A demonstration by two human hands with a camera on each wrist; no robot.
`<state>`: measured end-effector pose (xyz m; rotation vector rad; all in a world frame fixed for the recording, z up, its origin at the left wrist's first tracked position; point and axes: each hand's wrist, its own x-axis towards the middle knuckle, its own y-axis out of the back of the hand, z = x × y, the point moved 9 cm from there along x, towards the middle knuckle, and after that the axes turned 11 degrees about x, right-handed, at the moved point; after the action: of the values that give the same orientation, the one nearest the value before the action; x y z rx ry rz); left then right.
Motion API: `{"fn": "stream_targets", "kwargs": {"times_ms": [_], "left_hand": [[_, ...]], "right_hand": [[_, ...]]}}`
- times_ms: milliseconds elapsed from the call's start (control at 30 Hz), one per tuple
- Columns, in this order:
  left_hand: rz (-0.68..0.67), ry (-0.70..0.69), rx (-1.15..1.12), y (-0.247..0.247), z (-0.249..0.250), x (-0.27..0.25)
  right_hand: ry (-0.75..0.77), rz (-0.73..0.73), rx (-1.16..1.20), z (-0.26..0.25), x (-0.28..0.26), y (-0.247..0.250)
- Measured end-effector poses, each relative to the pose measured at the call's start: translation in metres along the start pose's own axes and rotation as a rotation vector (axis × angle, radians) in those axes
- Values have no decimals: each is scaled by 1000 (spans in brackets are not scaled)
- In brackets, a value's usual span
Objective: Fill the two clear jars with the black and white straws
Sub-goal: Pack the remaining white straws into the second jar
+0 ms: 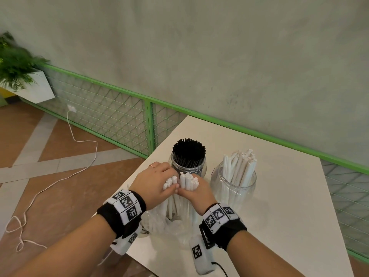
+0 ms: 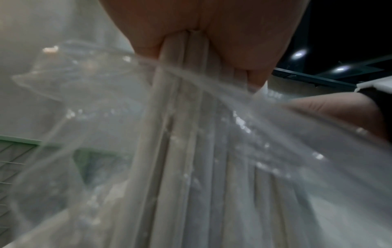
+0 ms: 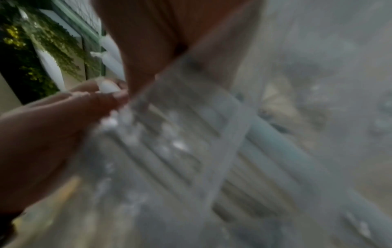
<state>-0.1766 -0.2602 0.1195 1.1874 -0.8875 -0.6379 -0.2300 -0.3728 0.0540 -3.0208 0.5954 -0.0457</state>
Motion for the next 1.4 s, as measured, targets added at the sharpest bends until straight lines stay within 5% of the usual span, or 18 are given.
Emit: {"fn": "stream_targets", "kwargs": {"times_ms": [300,833,1133,1400], "left_hand": [[-33,0,29,-1,2,0],[-39,2,38,-4,2,1],[-15,0,25,-4,-1,2],[4,-8,19,-1,1,1]], "right_hand": [[44,164,87,0,-2,30],[-74,13,-36,25,-13,17],[55,186,-15,-54,-20,43],[346,360,75,-176,-19,102]]}}
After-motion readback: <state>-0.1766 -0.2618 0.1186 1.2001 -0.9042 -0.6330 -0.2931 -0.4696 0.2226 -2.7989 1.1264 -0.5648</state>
